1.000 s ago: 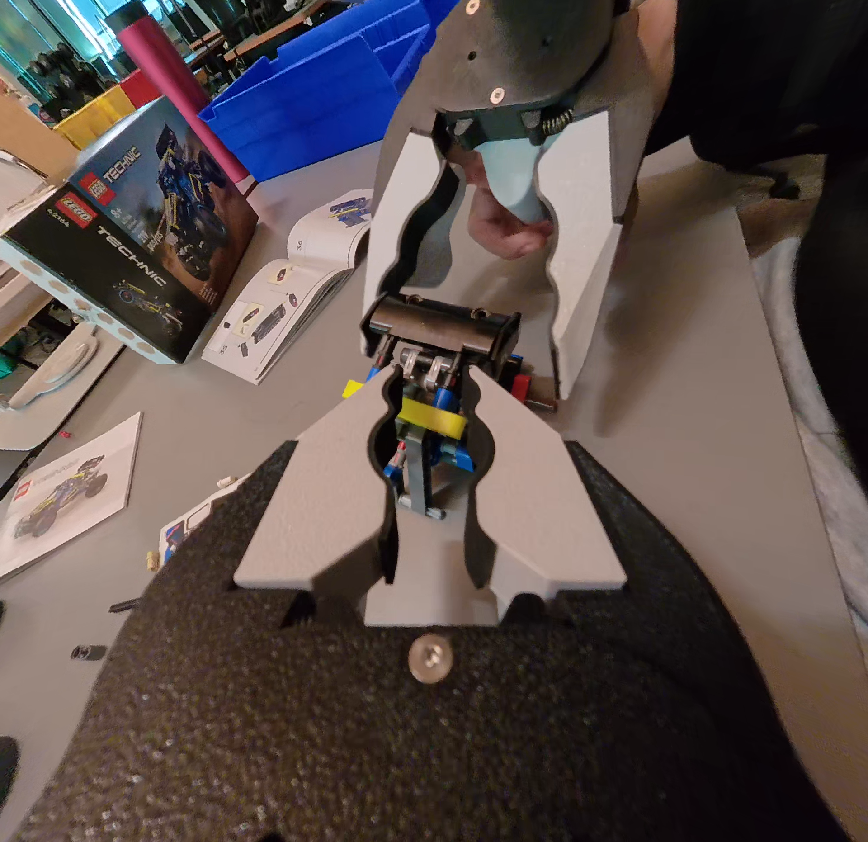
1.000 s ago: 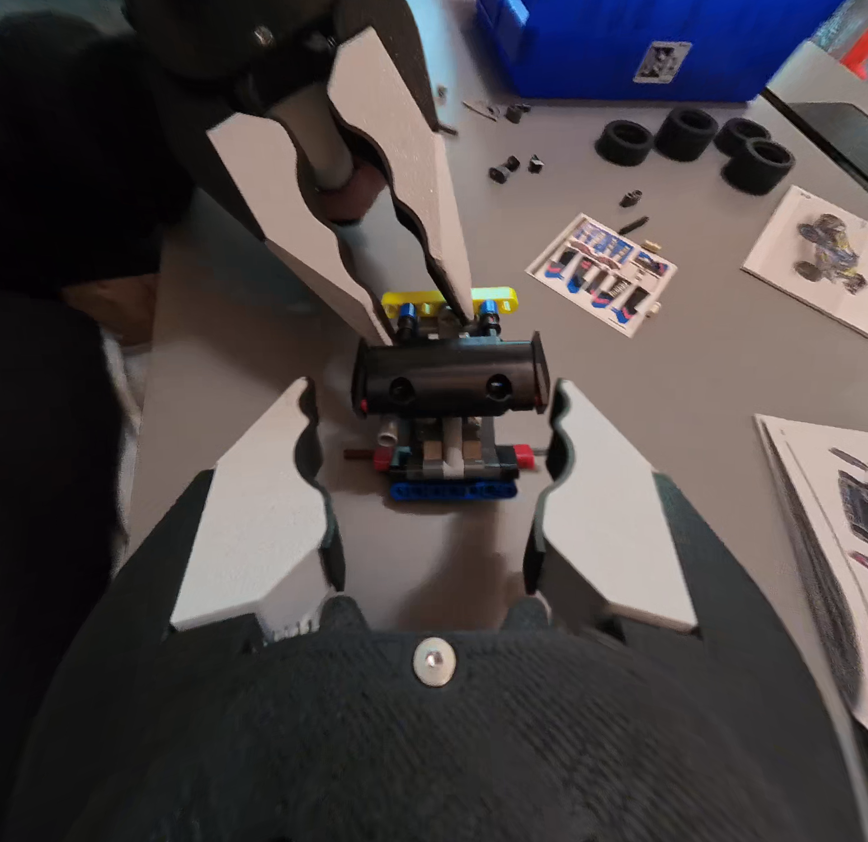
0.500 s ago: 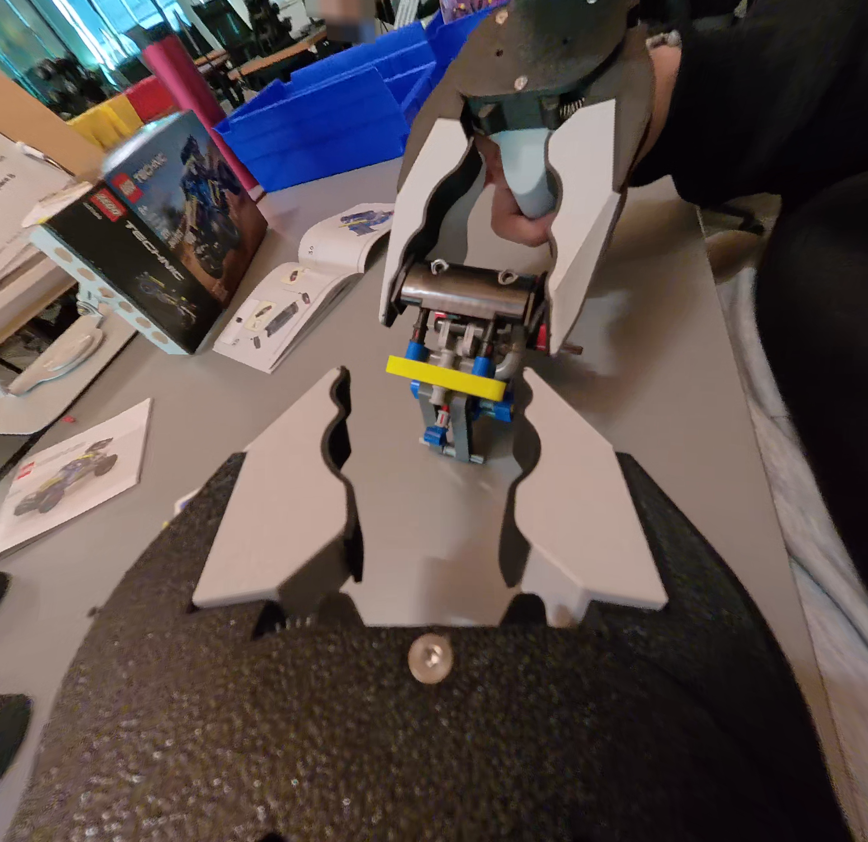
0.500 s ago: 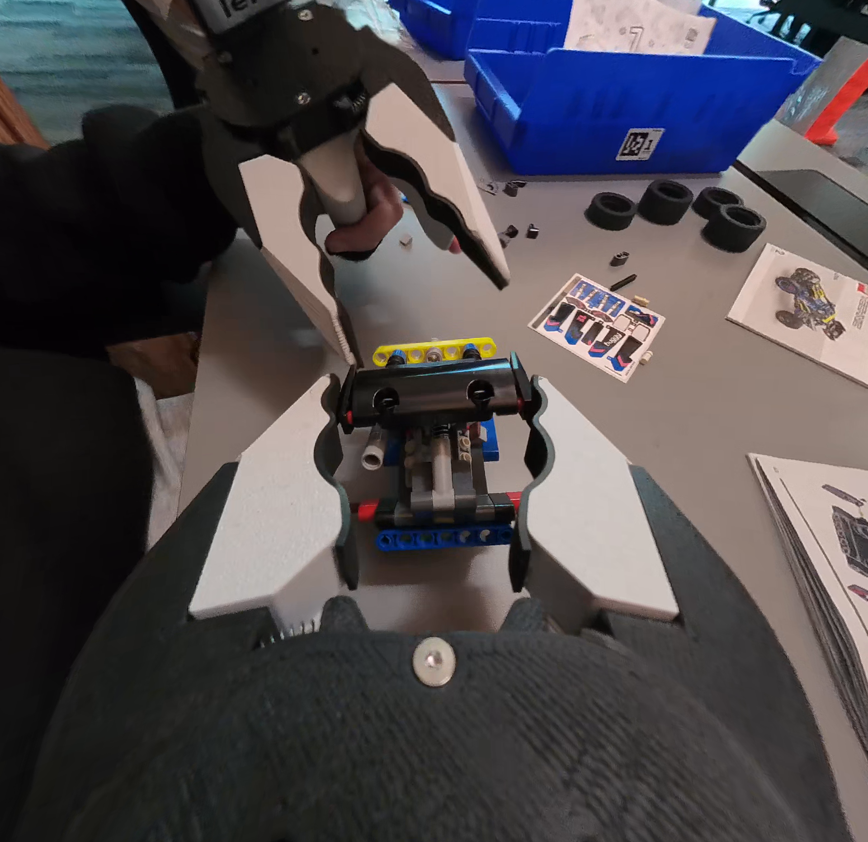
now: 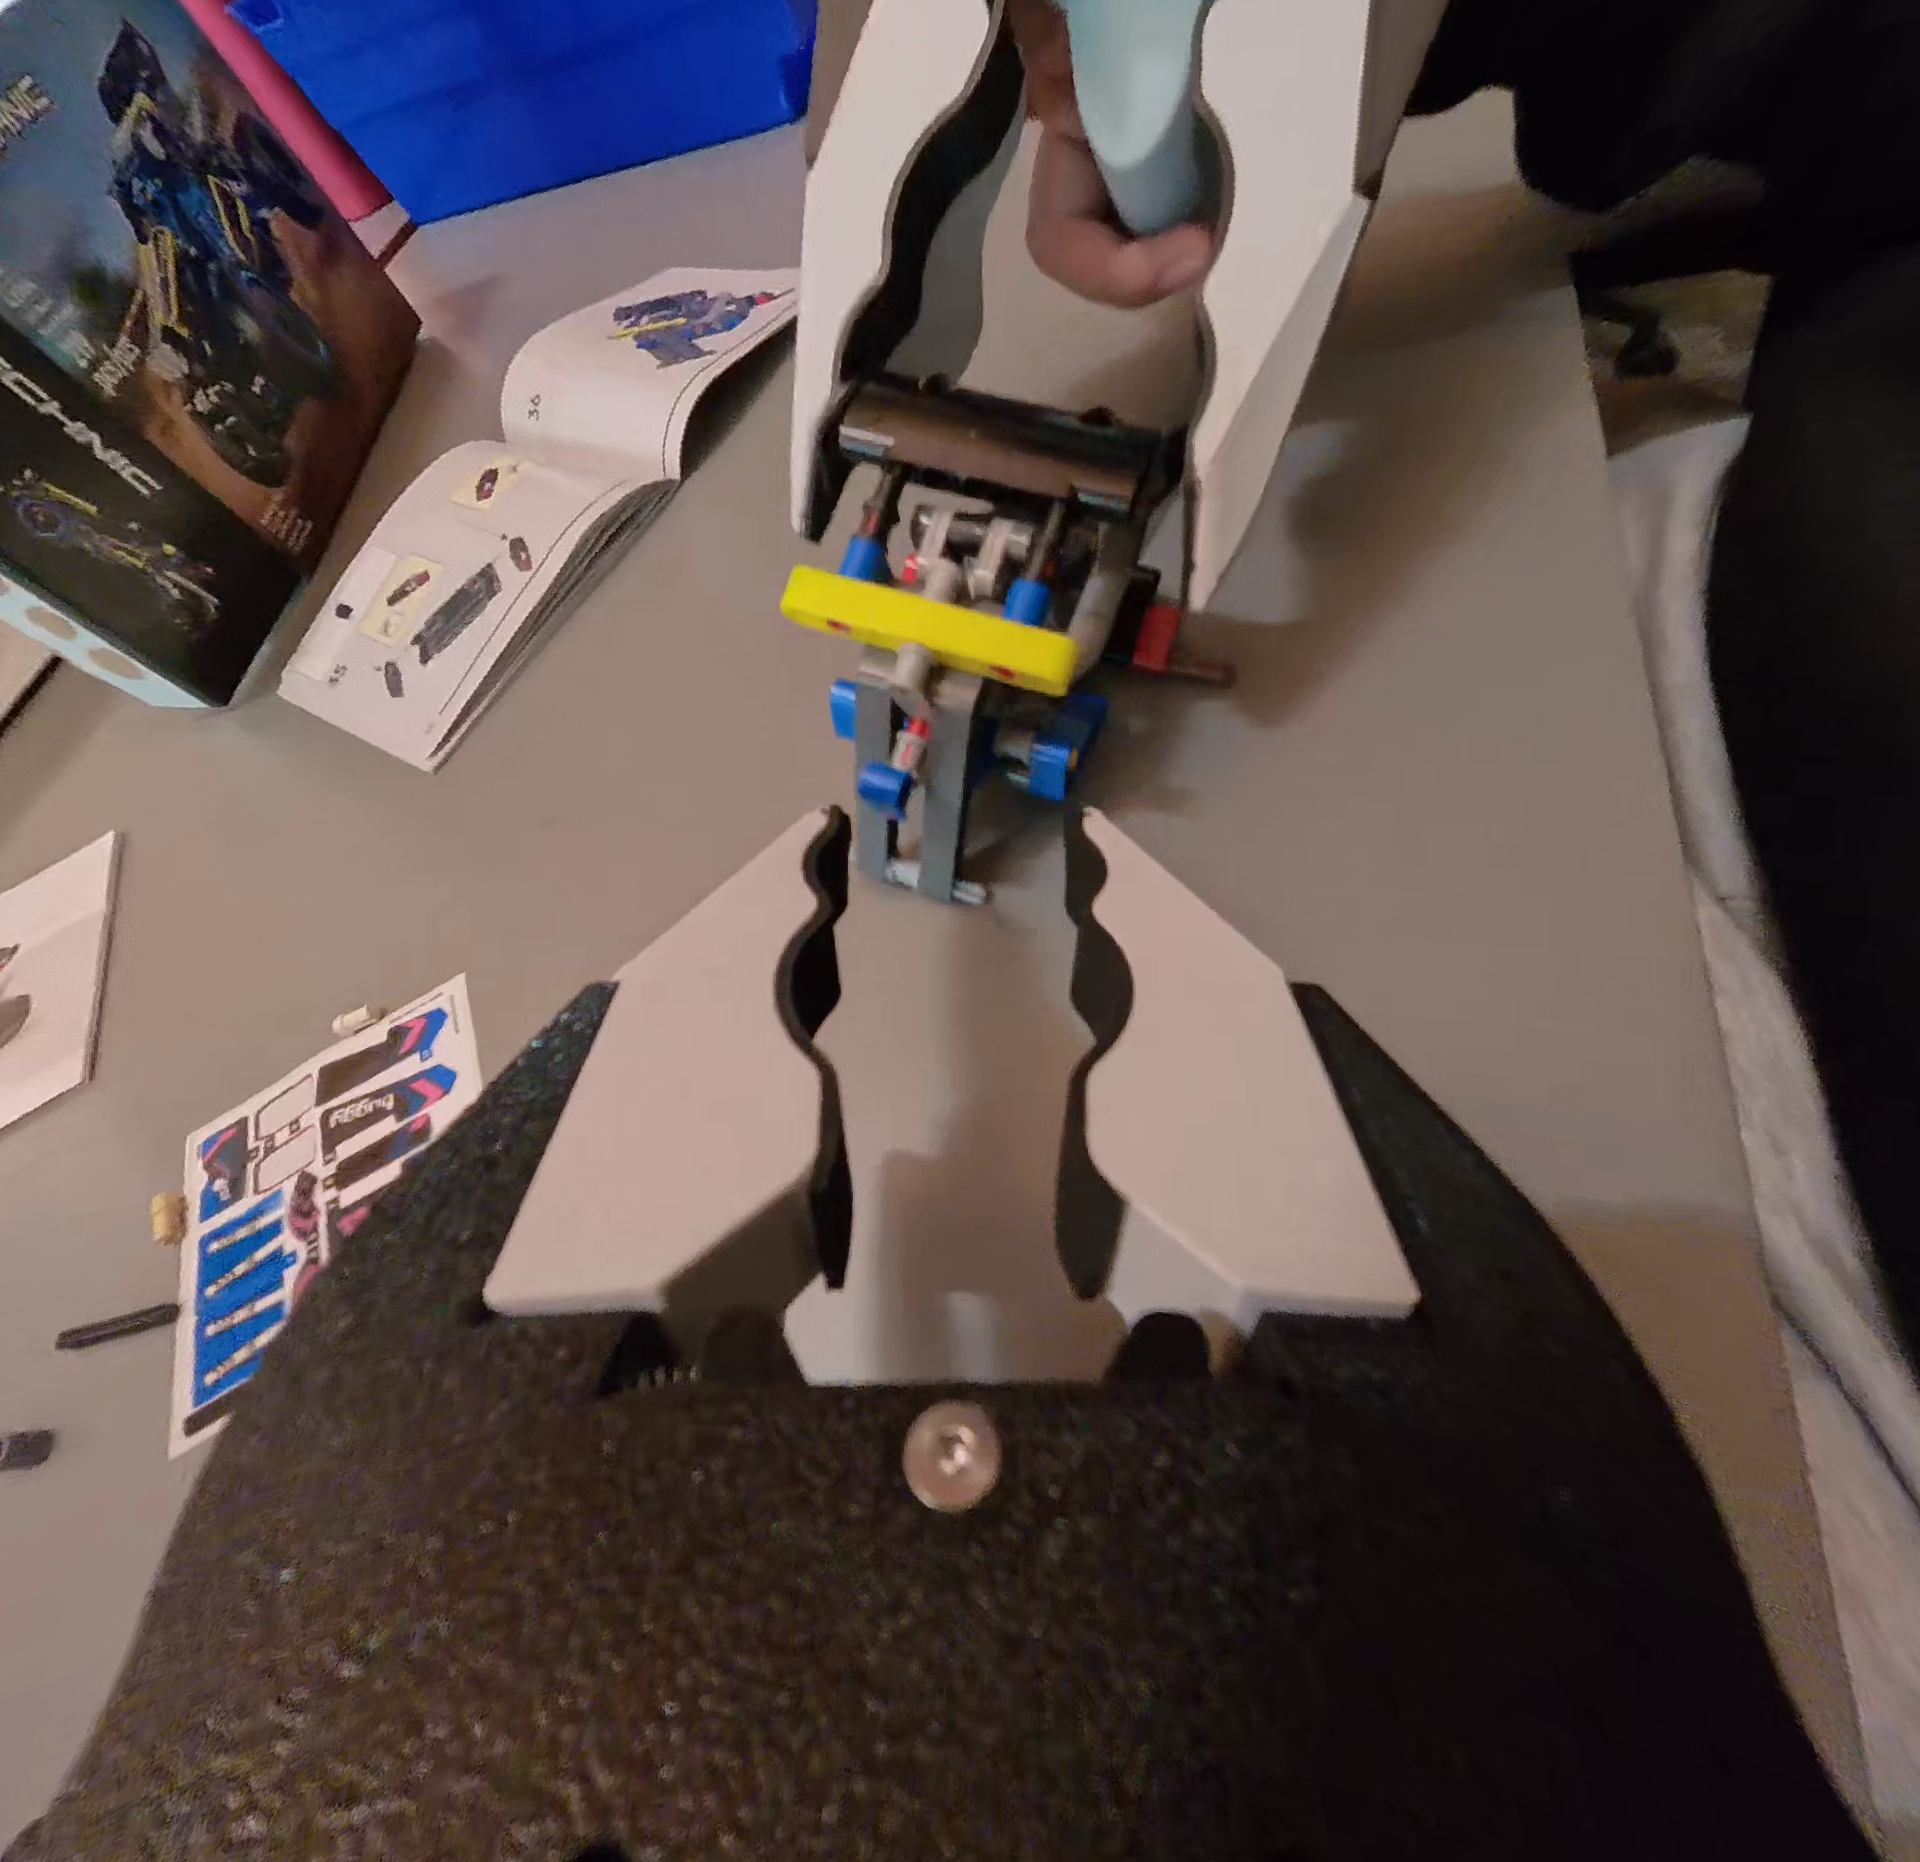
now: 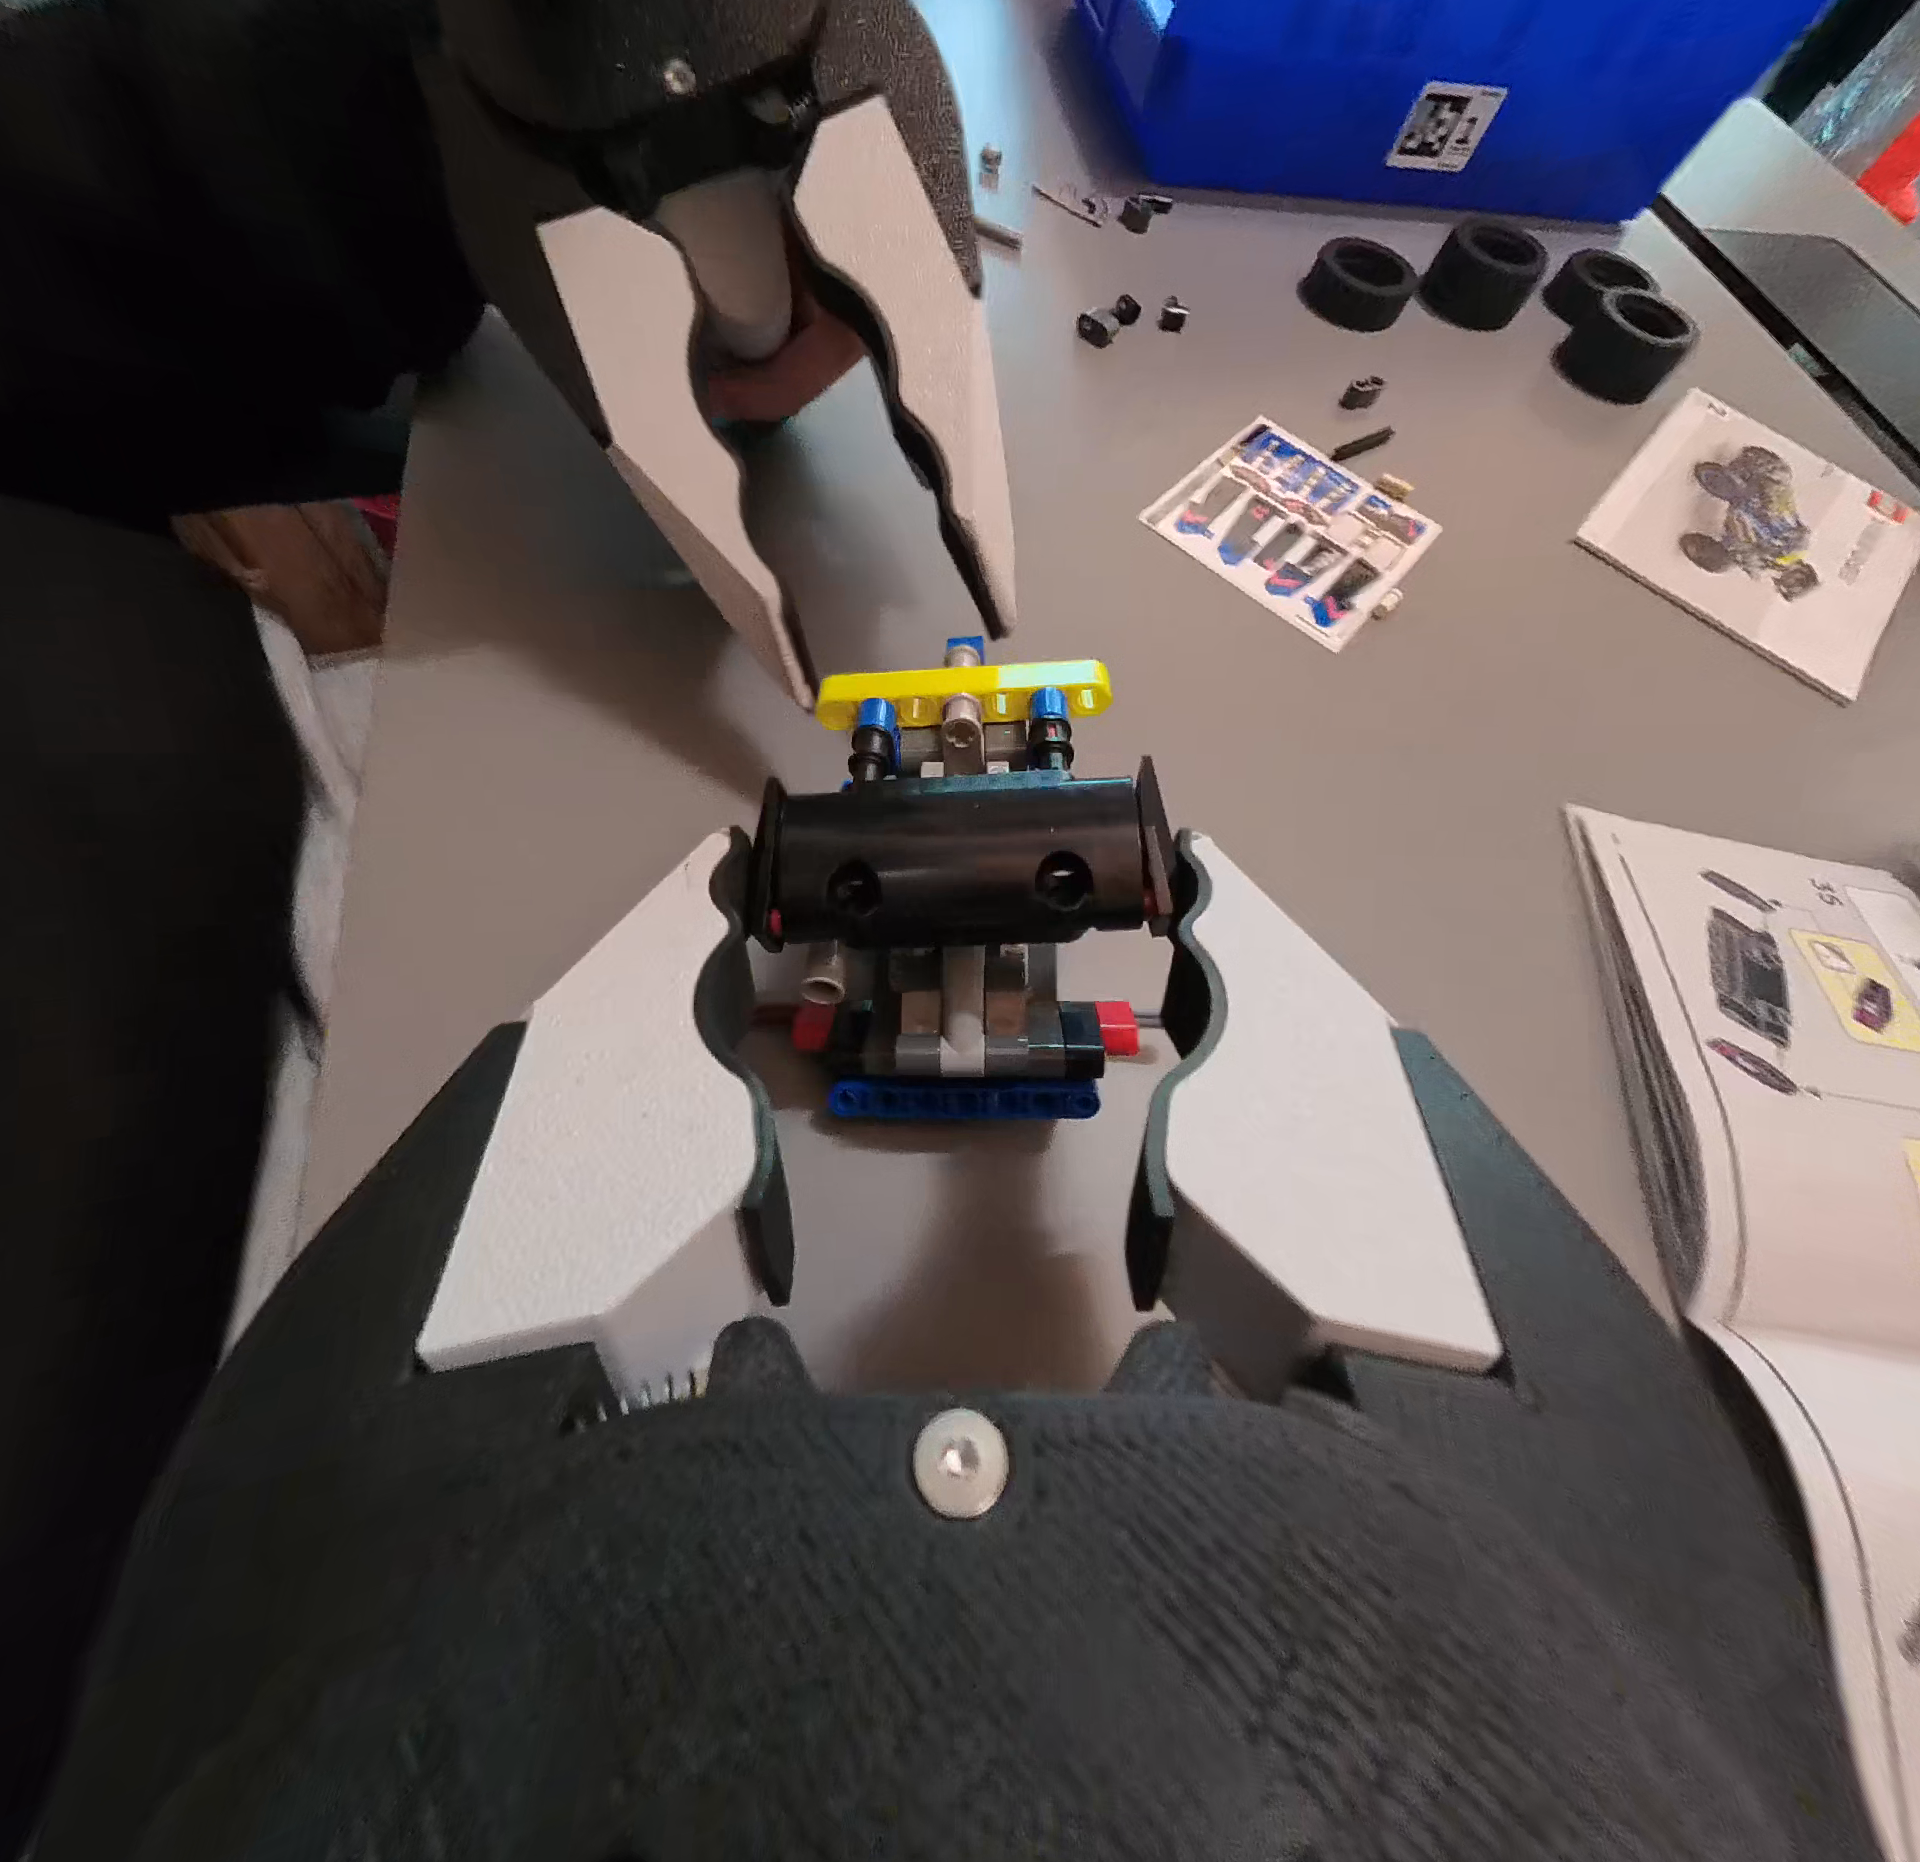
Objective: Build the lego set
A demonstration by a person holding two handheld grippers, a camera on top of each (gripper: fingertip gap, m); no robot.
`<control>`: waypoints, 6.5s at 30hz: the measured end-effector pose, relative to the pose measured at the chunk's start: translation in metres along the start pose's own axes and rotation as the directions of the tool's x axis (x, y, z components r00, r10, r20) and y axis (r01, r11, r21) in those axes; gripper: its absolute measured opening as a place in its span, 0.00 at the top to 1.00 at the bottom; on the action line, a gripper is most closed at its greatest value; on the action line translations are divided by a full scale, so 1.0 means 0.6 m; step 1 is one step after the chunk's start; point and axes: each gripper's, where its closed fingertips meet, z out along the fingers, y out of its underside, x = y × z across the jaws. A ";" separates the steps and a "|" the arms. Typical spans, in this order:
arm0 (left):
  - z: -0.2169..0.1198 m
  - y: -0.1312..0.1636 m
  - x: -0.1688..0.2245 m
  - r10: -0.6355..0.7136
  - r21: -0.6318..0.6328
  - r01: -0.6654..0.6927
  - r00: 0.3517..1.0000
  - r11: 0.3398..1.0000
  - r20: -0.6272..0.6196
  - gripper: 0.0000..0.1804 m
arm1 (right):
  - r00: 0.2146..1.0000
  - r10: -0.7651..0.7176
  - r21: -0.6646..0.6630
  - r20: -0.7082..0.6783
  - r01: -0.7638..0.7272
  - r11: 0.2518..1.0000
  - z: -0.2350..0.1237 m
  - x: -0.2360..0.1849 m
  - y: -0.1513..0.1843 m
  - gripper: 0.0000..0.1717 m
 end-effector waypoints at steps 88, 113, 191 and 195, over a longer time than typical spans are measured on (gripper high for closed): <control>-0.012 -0.050 -0.007 -0.191 0.162 0.199 0.980 0.967 -0.063 0.88 | 0.938 0.347 0.047 -0.001 -0.346 0.937 -0.028 -0.031 0.001 0.60; -0.079 -0.084 -0.053 -0.527 0.275 0.550 0.835 0.788 -0.158 0.88 | 0.918 -0.156 0.056 -0.365 0.189 0.980 -0.049 0.019 -0.077 0.84; -0.014 -0.131 -0.036 -0.227 0.032 0.237 0.873 0.971 0.431 0.89 | 0.783 0.617 0.572 -0.080 -0.471 0.672 -0.051 0.028 -0.067 0.74; -0.001 -0.104 -0.029 -0.212 -0.168 0.267 0.934 0.949 0.289 0.89 | 0.839 0.513 0.429 -0.181 -0.402 0.809 -0.056 0.031 -0.033 0.64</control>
